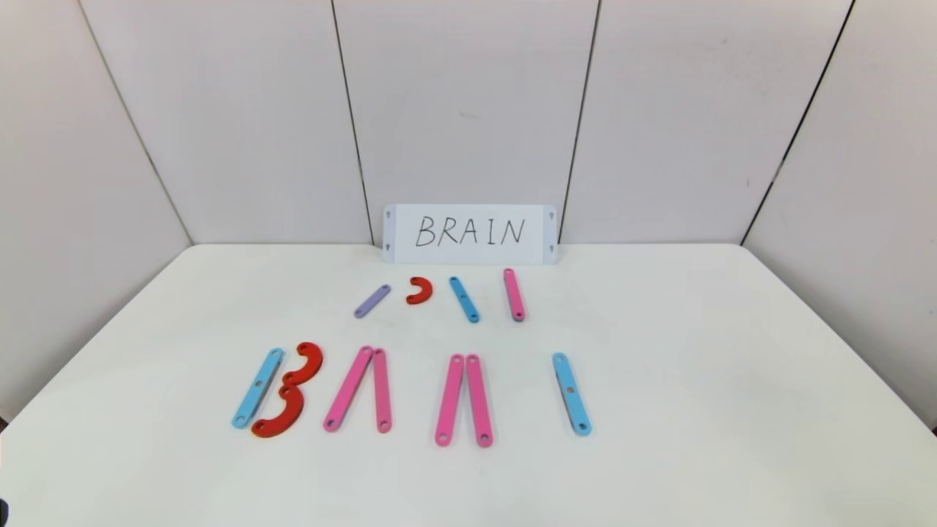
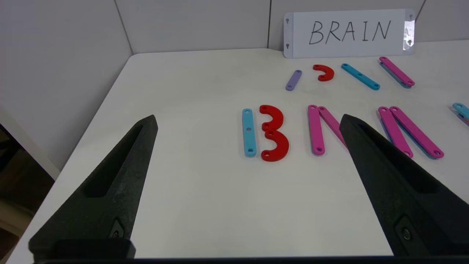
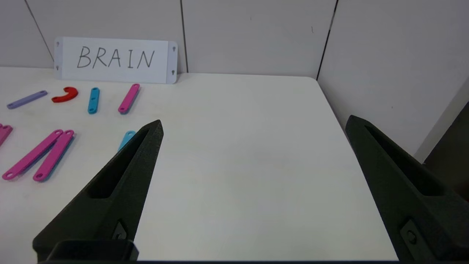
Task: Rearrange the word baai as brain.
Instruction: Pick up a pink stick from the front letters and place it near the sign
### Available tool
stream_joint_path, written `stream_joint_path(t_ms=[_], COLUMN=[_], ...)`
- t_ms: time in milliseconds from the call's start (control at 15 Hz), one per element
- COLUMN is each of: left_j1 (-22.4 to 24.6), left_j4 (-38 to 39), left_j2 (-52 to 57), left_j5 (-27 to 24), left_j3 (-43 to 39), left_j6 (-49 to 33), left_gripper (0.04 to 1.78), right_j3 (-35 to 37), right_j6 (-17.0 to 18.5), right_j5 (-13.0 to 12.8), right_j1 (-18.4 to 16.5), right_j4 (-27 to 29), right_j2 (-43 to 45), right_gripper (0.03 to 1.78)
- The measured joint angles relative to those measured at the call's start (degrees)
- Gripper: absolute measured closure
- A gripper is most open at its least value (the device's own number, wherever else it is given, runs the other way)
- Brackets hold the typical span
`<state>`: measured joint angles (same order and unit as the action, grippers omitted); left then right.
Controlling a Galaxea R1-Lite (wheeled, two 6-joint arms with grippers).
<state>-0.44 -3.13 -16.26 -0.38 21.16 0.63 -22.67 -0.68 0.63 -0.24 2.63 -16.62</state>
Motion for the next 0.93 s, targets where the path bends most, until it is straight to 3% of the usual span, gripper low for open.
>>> stream_joint_path(t_ms=[467,933], left_j1=[-0.16,-1.43], left_j4=[-1.41,-3.47], left_j2=[-24.97,-46.69], left_j5=[-0.78,-7.58], left_j3=[18.8,32.98], left_j6=[0.4,4.27], left_gripper=[0.08,0.08], right_j3=[-20.93,-34.63], right_j6=[0.02,0.0], right_j5=[0.99,6.78], right_j1=[0.29,5.01], right_j4=[0.11,0.04], right_j2=[-26.82,-50.25], right_gripper=[0.07,0.07])
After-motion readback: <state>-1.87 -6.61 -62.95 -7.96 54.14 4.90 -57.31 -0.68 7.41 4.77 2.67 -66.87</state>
